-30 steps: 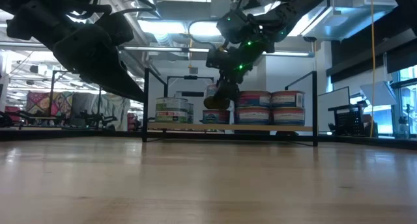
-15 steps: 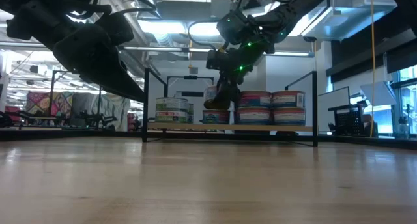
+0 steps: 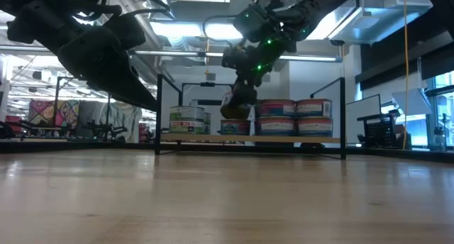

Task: Stack canned seafood by type on shelf
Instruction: Stack the blue pink tuna can on top of the other blue pink tuna can on the shelf

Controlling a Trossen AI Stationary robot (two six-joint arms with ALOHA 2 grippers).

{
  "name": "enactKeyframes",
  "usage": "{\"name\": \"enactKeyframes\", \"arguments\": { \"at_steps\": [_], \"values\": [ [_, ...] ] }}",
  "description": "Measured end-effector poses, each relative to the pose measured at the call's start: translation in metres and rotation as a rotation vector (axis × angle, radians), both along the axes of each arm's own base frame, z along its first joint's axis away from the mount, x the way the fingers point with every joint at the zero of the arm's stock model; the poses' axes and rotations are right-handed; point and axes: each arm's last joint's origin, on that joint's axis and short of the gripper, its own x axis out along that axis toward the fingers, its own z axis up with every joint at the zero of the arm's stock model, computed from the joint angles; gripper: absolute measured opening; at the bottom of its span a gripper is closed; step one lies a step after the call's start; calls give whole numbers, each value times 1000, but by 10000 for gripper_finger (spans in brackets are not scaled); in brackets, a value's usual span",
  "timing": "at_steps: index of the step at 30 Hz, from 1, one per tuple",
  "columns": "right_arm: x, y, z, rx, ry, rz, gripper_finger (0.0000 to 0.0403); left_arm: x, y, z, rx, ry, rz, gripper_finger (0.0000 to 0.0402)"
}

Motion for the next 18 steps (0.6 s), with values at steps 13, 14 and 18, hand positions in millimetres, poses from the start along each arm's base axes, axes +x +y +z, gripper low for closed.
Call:
{"name": "enactKeyframes", "arguments": {
  "at_steps": [13, 14, 18],
  "values": [
    [-1, 2, 0, 56, 40, 33, 319, 0, 0, 0, -2, -1, 2, 249],
    [-1, 2, 0, 77, 28, 46, 319, 0, 0, 0, -2, -1, 2, 249],
    [0, 3, 0, 117, 4, 78, 319, 0, 0, 0, -2, -1, 2, 249]
  ]
}}
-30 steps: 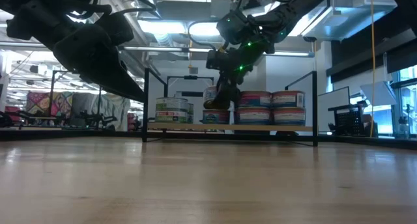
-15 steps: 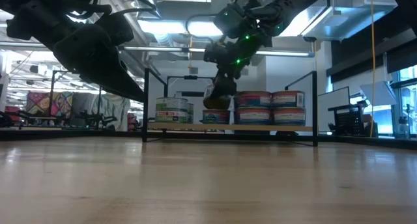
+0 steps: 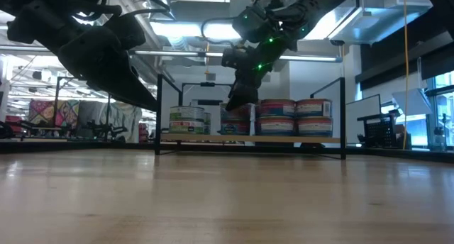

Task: Stack canned seafood by type on shelf
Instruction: Stack the blue pink tuna can on top of the other blue pink tuna can on the shelf, then put the green white tuna can on the shelf

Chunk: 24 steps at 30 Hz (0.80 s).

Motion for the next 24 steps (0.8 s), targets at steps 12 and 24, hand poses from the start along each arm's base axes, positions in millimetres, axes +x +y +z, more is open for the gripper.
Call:
{"name": "enactKeyframes", "arguments": {
  "at_steps": [12, 24],
  "values": [
    [1, -5, 0, -92, 0, -103, 319, 0, 0, 0, -3, -1, 2, 249],
    [10, 25, 18, -106, -37, -23, 319, 0, 0, 0, -6, -2, 4, 249]
  ]
}}
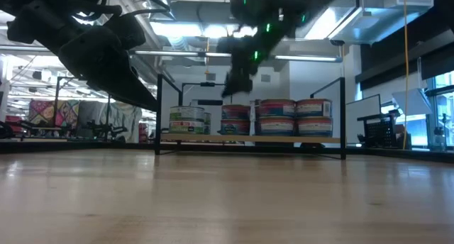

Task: Stack canned seafood by type on shelf
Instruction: Put the green white tuna can on the shelf

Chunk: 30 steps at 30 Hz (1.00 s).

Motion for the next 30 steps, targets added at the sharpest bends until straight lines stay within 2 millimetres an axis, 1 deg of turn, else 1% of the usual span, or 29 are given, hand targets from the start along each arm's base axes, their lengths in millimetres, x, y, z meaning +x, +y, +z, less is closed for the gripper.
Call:
{"name": "enactKeyframes", "arguments": {
  "at_steps": [3, 5, 8, 11, 14, 17, 20, 23, 26, 30],
  "values": [
    [-3, 33, 28, 34, -12, 53, 319, 0, 0, 0, -1, 0, 0, 249],
    [-11, 58, 44, 83, -7, 83, 319, 0, 0, 0, -1, -1, -2, 249],
    [-29, 98, 58, 174, 30, 108, 319, 0, 0, 0, -1, -4, -2, 249],
    [-55, 134, 71, 282, 60, 97, 319, 0, 0, 1, -1, -8, -2, 249],
    [-83, 165, 74, 394, 134, 35, 319, 1, -1, 1, -4, -18, -2, 249],
    [-109, 189, 72, 469, 213, -65, 319, 2, -1, 3, -2, -37, -8, 249],
    [-132, 205, 67, 508, 254, -165, 319, 3, -1, 5, 8, -53, -18, 249],
    [-153, 213, 55, 523, 294, -261, 319, 3, -1, 5, 11, -52, -20, 249],
    [-172, 212, 42, 533, 335, -343, 319, 3, -2, 5, 9, -51, -23, 249],
    [-193, 204, 18, 566, 434, -446, 319, 2, -6, 5, 7, -52, -39, 249]
  ]
}}
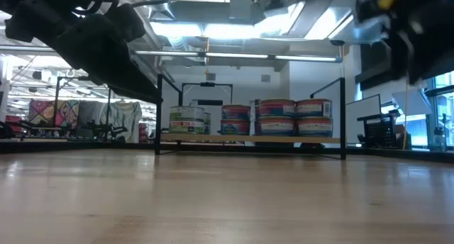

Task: Stack canned seafood by type on shelf
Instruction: Put the green white tuna can on the shelf

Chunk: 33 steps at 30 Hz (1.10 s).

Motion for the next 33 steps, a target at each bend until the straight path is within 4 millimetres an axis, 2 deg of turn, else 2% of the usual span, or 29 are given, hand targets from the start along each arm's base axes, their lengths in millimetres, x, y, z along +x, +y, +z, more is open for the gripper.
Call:
{"name": "enactKeyframes", "arguments": {
  "at_steps": [7, 14, 18, 22, 33],
  "values": [
    [-25, -22, -44, 123, 249, -163, 303, -1, -2, 0, 0, 0, -11, 249],
    [-43, -39, -74, 208, 405, -292, 218, -1, -2, 0, 1, 0, -12, 249],
    [-39, -42, -76, 228, 416, -264, 170, 0, -2, 0, 7, 1, -15, 249],
    [-31, -40, -83, 242, 383, -206, 142, 0, -2, 0, 7, 1, -14, 249],
    [-27, -39, -117, 241, 577, -128, 129, 0, -2, 0, 6, 1, -13, 249]
  ]
}}
